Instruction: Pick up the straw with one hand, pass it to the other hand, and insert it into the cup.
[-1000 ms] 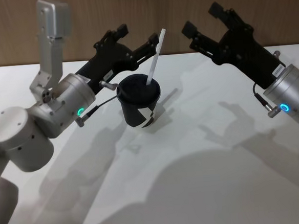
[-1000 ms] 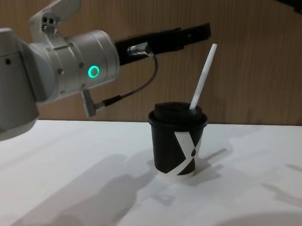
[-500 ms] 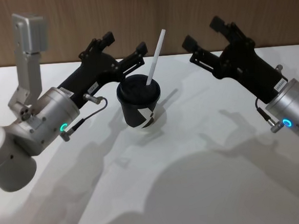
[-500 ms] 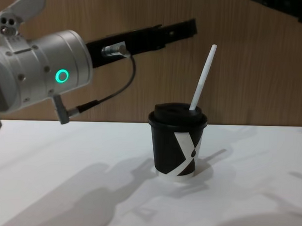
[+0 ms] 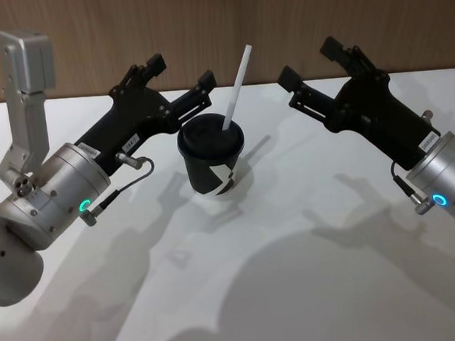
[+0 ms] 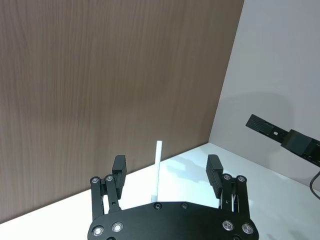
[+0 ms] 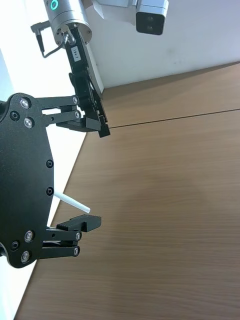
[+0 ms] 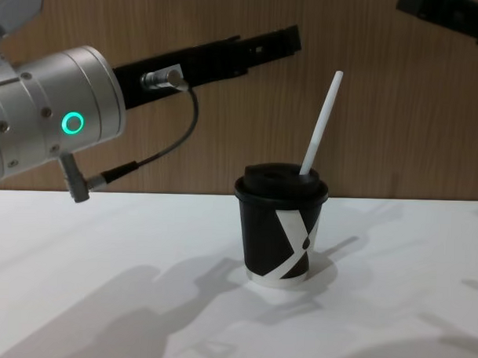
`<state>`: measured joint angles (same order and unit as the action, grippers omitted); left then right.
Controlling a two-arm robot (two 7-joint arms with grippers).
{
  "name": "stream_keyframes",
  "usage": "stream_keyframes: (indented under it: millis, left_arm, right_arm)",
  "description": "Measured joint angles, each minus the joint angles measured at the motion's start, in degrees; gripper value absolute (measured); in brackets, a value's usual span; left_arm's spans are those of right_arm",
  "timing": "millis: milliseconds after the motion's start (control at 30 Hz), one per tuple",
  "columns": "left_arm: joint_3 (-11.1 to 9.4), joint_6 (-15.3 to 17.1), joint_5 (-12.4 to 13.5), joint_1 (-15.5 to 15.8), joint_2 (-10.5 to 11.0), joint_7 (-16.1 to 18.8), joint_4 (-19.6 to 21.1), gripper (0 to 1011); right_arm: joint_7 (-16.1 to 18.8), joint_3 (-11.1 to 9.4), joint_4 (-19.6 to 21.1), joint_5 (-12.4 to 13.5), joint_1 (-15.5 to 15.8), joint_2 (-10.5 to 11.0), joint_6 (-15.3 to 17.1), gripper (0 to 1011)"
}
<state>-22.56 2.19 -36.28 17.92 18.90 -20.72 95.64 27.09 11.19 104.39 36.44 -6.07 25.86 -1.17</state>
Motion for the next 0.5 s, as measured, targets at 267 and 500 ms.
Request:
stream_keyframes:
  millis: [267, 500]
  left_arm:
    - [0.19, -0.1, -0.2, -0.54, 0.38, -0.05, 0.62, 1003]
    - [0.29, -0.14, -0.3, -0.78, 0.57, -0.08, 0.9, 1003]
  right_arm:
    - [-0.35, -0.04, 0.53, -0.04, 0.57, 0.16, 0.08, 1001]
    - [-0.51, -0.04, 0.76, -0.08, 0.81, 0.22, 0.14, 1001]
